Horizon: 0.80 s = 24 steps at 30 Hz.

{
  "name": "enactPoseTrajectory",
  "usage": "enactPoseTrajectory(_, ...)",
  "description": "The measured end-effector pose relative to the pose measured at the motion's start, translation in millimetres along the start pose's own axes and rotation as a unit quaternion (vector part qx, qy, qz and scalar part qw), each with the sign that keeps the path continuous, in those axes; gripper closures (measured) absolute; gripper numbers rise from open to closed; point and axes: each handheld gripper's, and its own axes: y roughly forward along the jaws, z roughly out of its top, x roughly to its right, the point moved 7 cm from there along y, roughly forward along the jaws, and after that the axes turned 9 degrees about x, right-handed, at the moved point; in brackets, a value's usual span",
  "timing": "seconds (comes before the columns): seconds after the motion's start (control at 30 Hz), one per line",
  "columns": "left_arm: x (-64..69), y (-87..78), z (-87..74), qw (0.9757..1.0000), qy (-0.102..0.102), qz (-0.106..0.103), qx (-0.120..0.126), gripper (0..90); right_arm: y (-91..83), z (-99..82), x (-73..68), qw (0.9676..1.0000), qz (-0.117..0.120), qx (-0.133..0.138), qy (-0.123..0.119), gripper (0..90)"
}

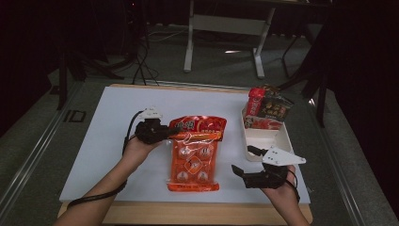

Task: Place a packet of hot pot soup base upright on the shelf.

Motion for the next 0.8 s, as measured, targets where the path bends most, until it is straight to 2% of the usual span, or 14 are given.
enactPoseTrajectory(0.13,8.4,-4.5,3.8,0.9999,0.003,-0.008,0.010,89.1,1.0,3.8,0.7,1.0000,0.001,0.003,-0.001,13.4)
enactPoseTrajectory(0.3,21.8,-11.2,9.0,0.9992,0.013,-0.030,0.024,89.2,3.2,13.6,6.8,0.9999,-0.002,0.010,-0.001,13.4)
enactPoseTrajectory(0.53,39.8,-24.7,10.7,0.9962,0.029,-0.070,0.044,89.3,15.5,30.0,16.8,0.9997,0.000,0.025,0.002,13.4)
enactPoseTrajectory(0.63,44.7,-27.8,10.9,0.9951,0.032,-0.081,0.048,89.3,20.7,32.4,17.4,0.9996,0.012,0.026,0.006,13.4)
enactPoseTrajectory(0.67,51.7,-32.8,11.3,0.9935,0.039,-0.092,0.053,89.3,22.6,33.1,18.0,0.9996,0.010,0.028,0.004,13.5)
enactPoseTrajectory(0.7,54.2,-34.6,11.2,0.9930,0.042,-0.096,0.055,89.3,30.0,33.6,18.8,0.9995,0.022,0.024,0.007,14.0)
enactPoseTrajectory(0.8,59.4,-38.6,11.2,0.9917,0.048,-0.104,0.059,89.3,37.0,32.8,17.6,0.9991,0.037,0.019,0.012,14.4)
